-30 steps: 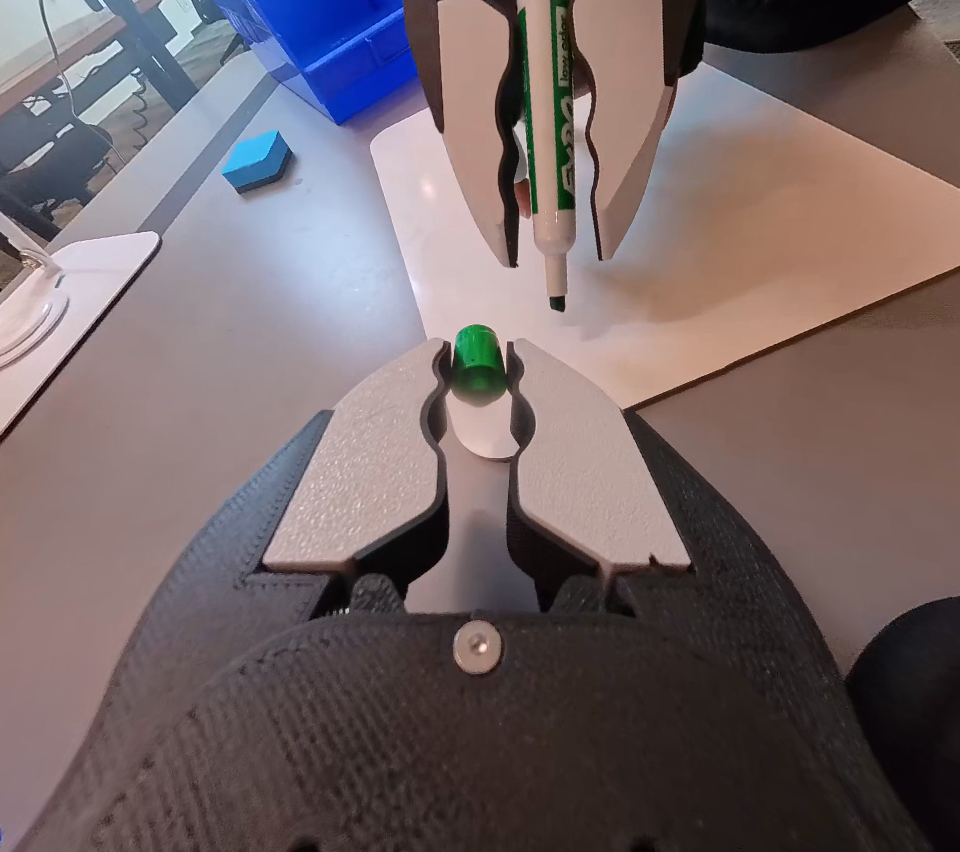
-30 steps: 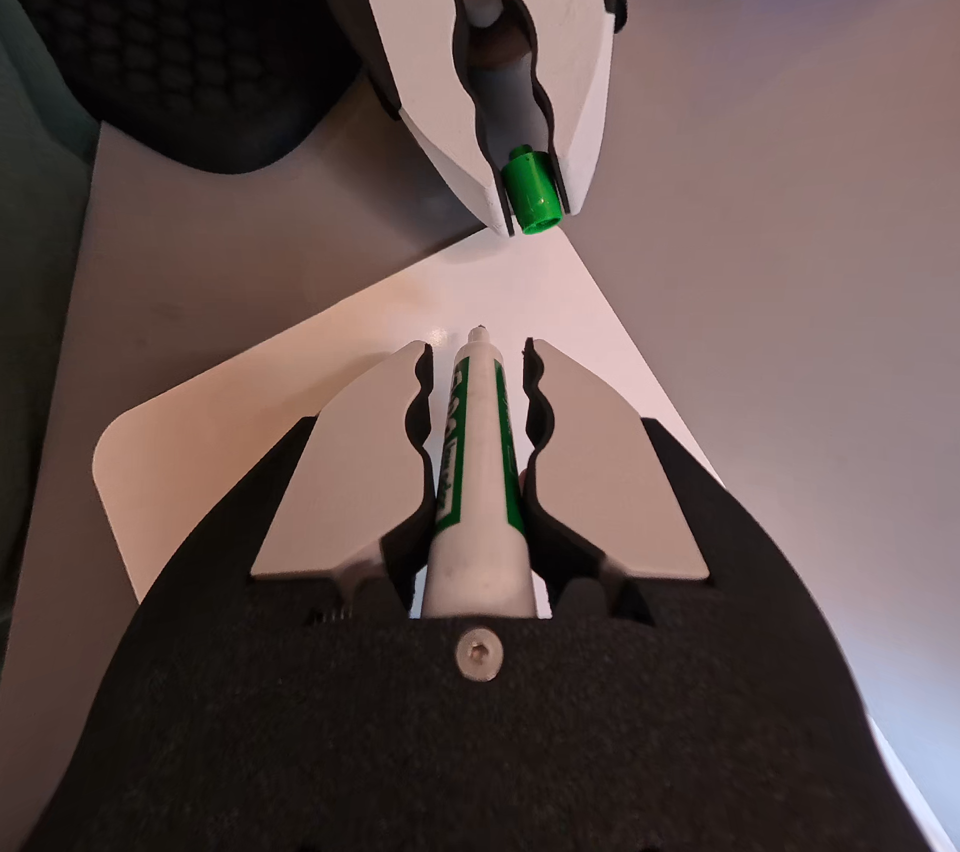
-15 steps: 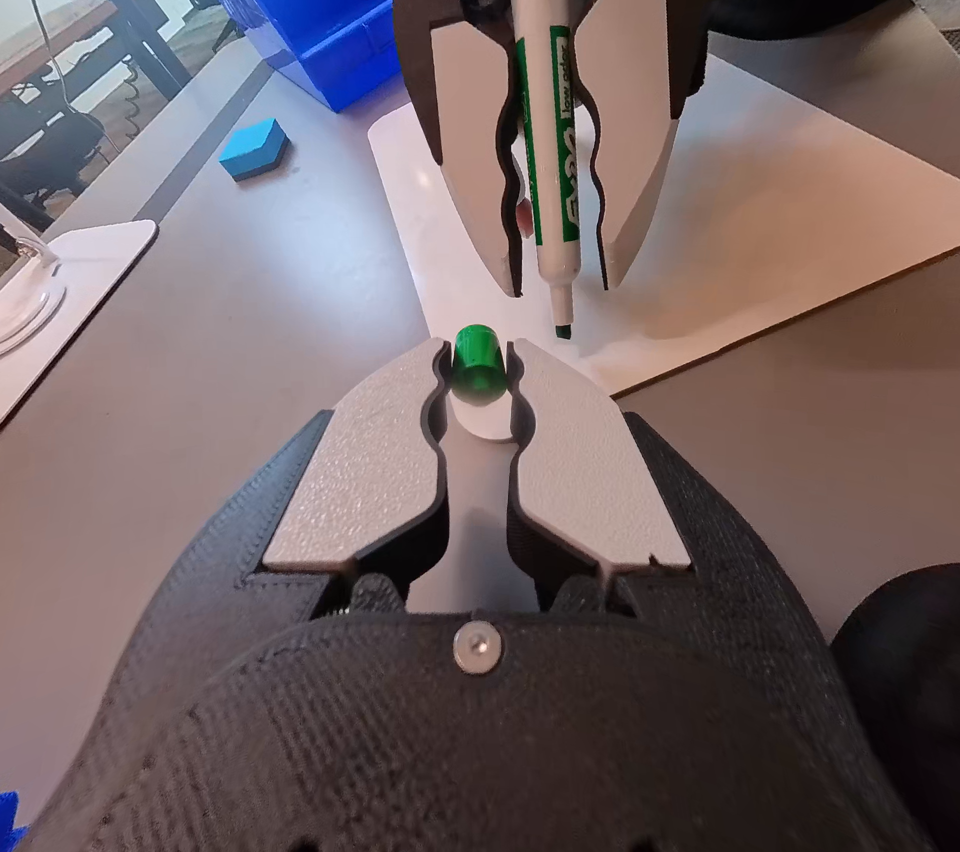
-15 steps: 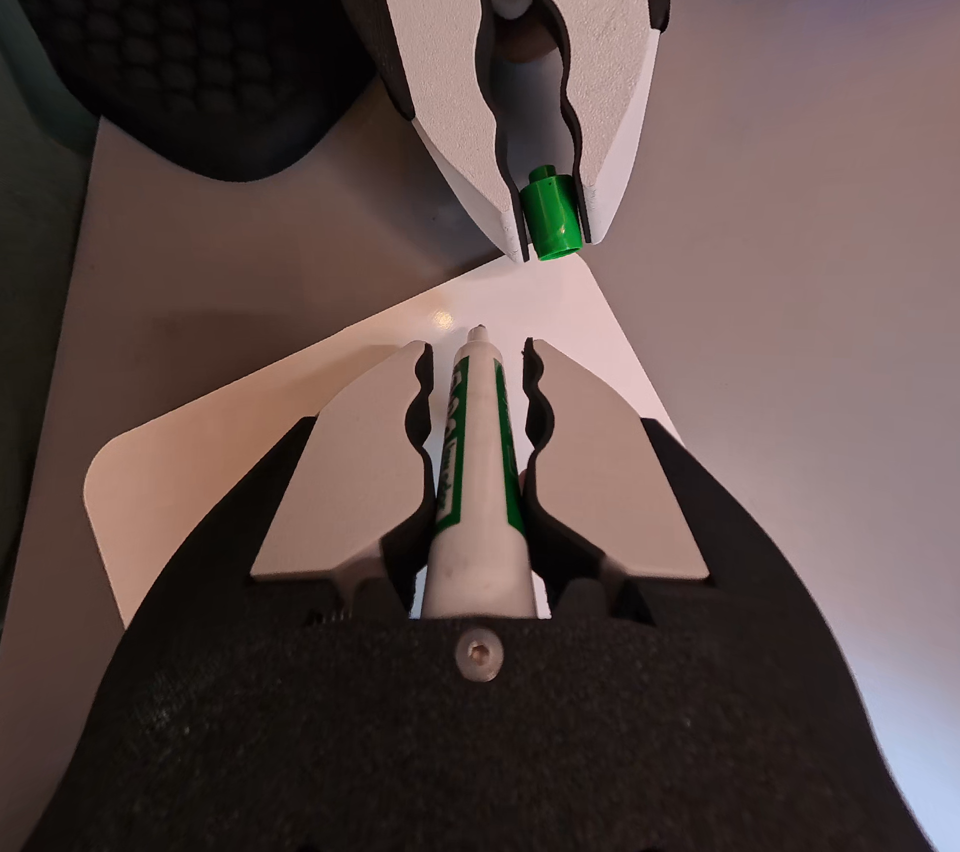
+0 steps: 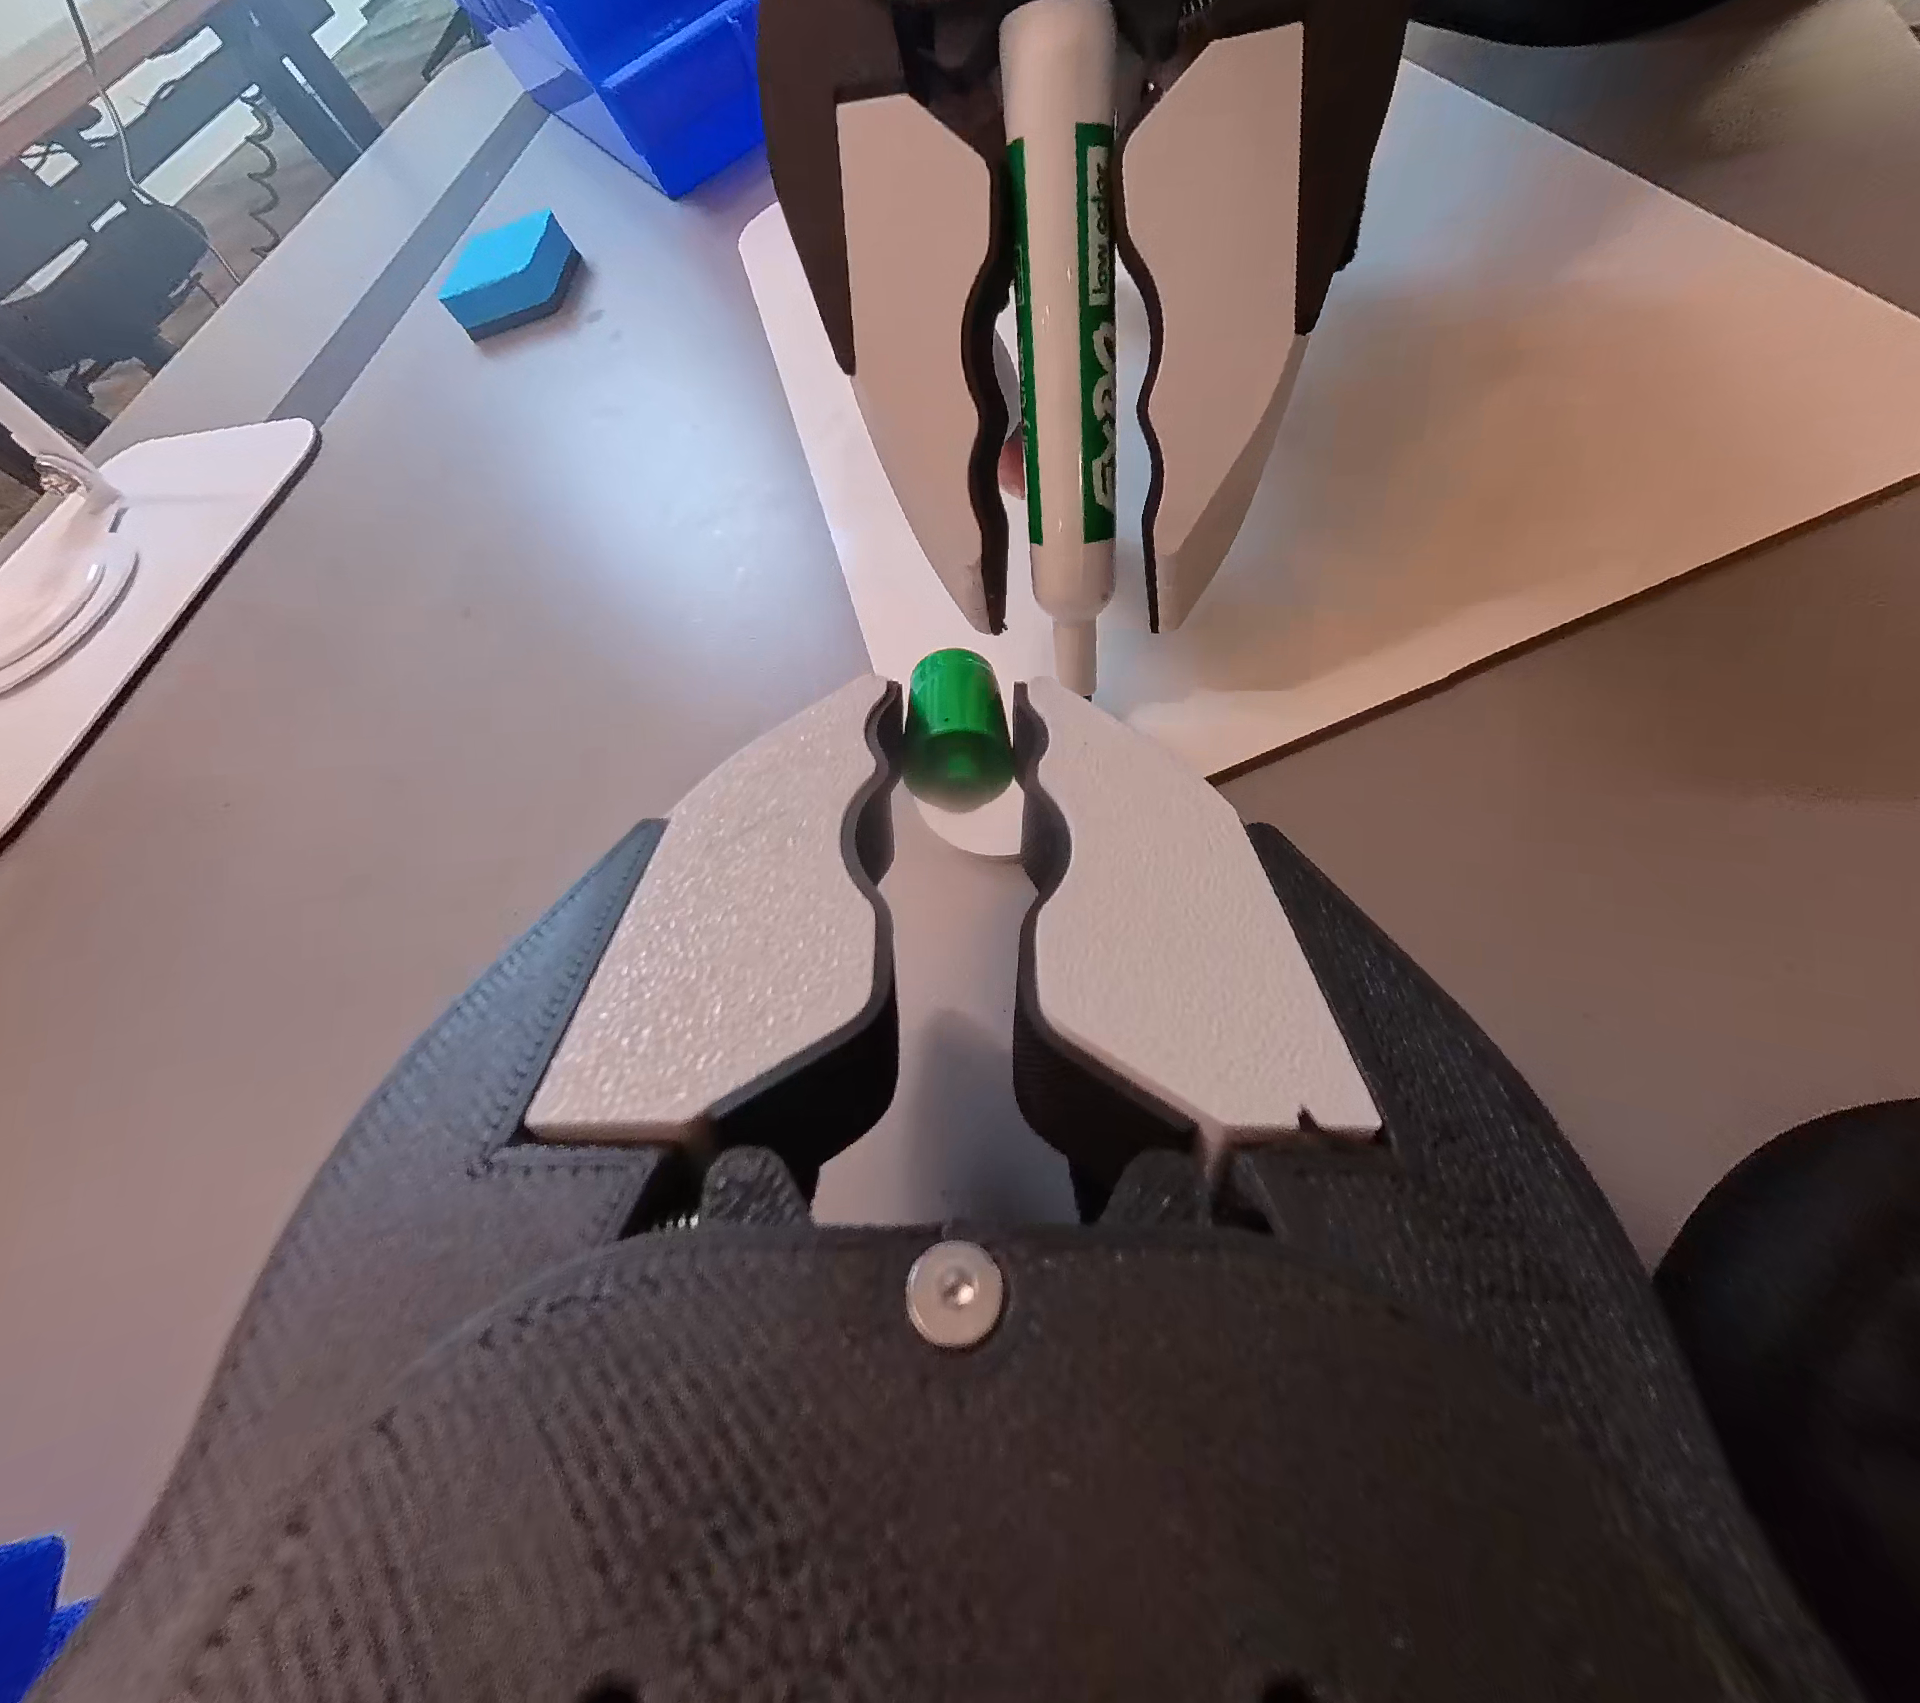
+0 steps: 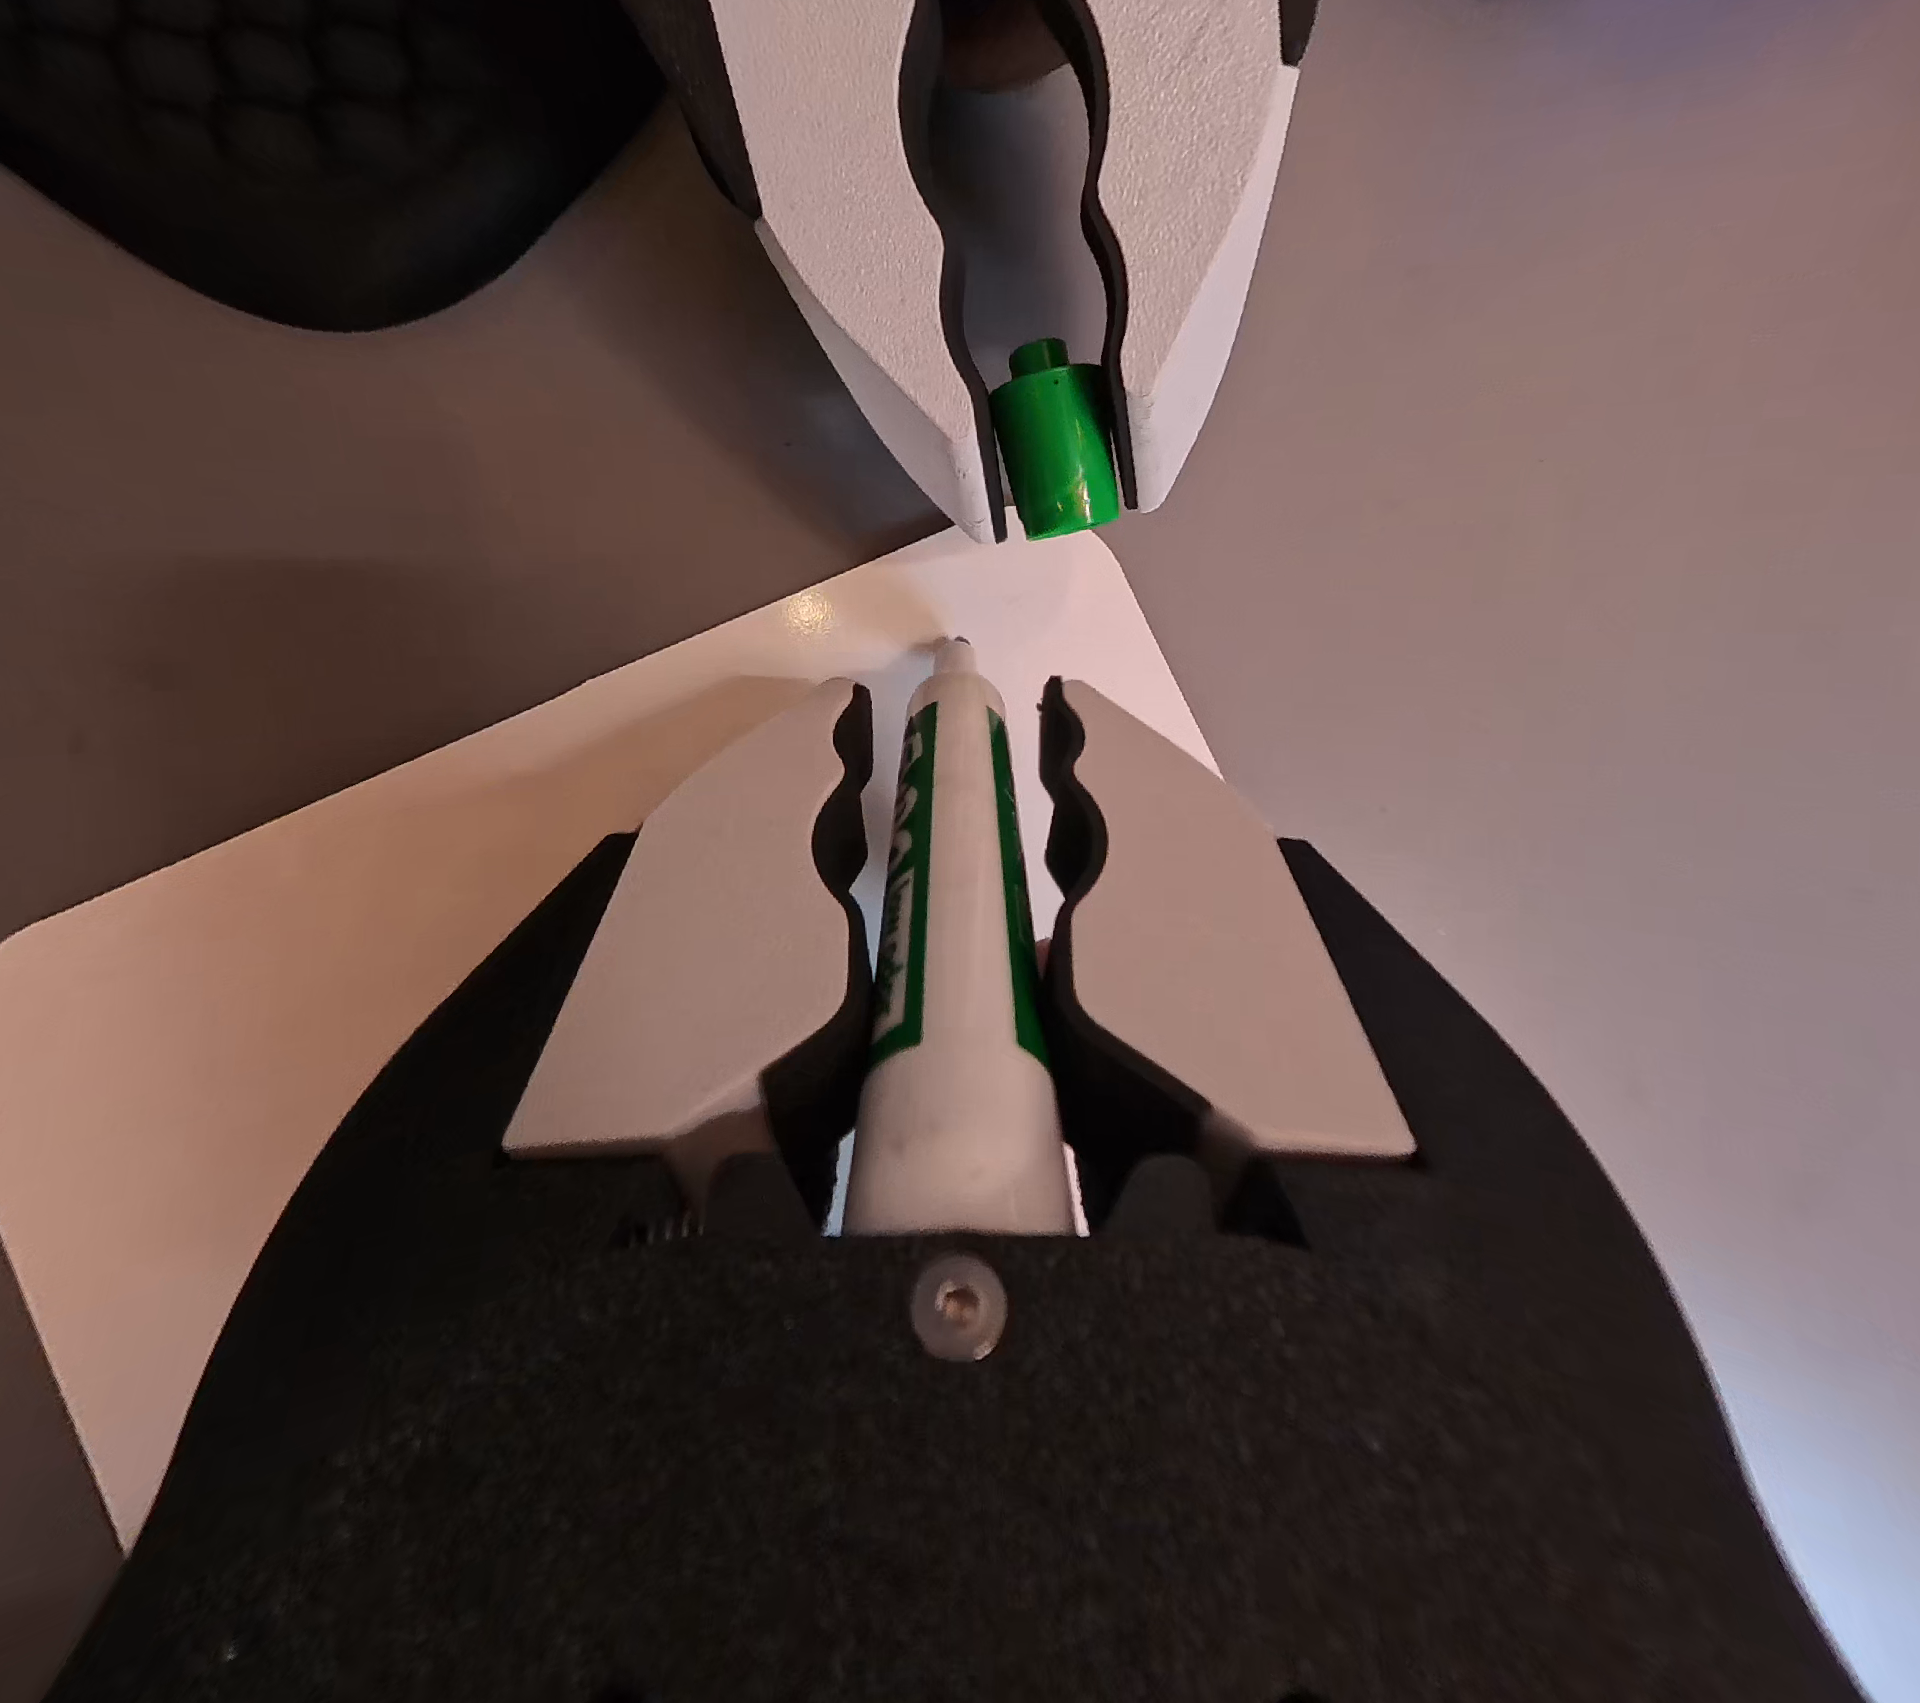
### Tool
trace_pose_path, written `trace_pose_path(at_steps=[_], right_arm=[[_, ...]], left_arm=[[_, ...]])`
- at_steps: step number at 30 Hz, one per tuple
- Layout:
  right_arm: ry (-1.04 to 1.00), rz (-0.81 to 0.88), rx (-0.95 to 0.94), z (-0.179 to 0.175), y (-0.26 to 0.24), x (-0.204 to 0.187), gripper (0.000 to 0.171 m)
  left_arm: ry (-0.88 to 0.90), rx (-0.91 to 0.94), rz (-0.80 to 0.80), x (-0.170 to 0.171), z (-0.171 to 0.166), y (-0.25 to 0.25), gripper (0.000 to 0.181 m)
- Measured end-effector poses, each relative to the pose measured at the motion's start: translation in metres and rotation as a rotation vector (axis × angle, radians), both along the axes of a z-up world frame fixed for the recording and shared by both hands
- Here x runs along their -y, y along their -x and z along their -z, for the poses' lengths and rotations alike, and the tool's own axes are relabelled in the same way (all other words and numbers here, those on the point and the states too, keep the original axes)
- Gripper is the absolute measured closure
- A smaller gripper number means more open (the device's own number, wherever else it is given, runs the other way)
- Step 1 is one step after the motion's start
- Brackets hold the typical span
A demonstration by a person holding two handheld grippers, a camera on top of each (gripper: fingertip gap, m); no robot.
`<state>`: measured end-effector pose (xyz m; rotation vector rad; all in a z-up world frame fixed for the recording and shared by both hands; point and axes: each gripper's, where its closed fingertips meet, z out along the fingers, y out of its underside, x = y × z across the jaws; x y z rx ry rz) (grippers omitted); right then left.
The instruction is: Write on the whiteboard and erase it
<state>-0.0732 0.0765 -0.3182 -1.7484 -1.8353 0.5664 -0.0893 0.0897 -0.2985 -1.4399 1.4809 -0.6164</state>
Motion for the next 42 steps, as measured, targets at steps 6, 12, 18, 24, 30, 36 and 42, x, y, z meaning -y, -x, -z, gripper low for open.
trace_pose_path(at_steps=[6, 12, 18, 24, 30, 36, 42], right_arm=[[-0.016, -0.019, 0.034, 0.001, -0.001, 0.002, 0.139], [-0.004, -0.038, 0.050, 0.001, -0.005, 0.012, 0.139], [0.023, -0.051, 0.079, 0.001, -0.019, 0.035, 0.140], [0.051, -0.045, 0.121, 0.001, -0.042, 0.058, 0.139], [0.039, -0.008, 0.155, 0.001, -0.061, 0.052, 0.139], [0.005, 0.008, 0.158, 0.001, -0.060, 0.030, 0.139], [-0.022, 0.001, 0.154, 0.000, -0.052, 0.009, 0.139]], left_arm=[[0.004, -0.005, -0.002, 0.000, 0.001, 0.000, 0.161], [0.007, -0.013, 0.002, 0.000, 0.002, 0.000, 0.161], [0.011, -0.017, 0.003, 0.000, 0.003, 0.000, 0.161], [0.021, -0.018, 0.004, 0.000, 0.004, 0.000, 0.161], [0.025, -0.018, -0.001, 0.000, 0.005, 0.001, 0.161], [0.027, -0.018, 0.000, 0.000, 0.005, 0.001, 0.161], [0.029, -0.019, 0.001, 0.000, 0.005, 0.001, 0.161]])
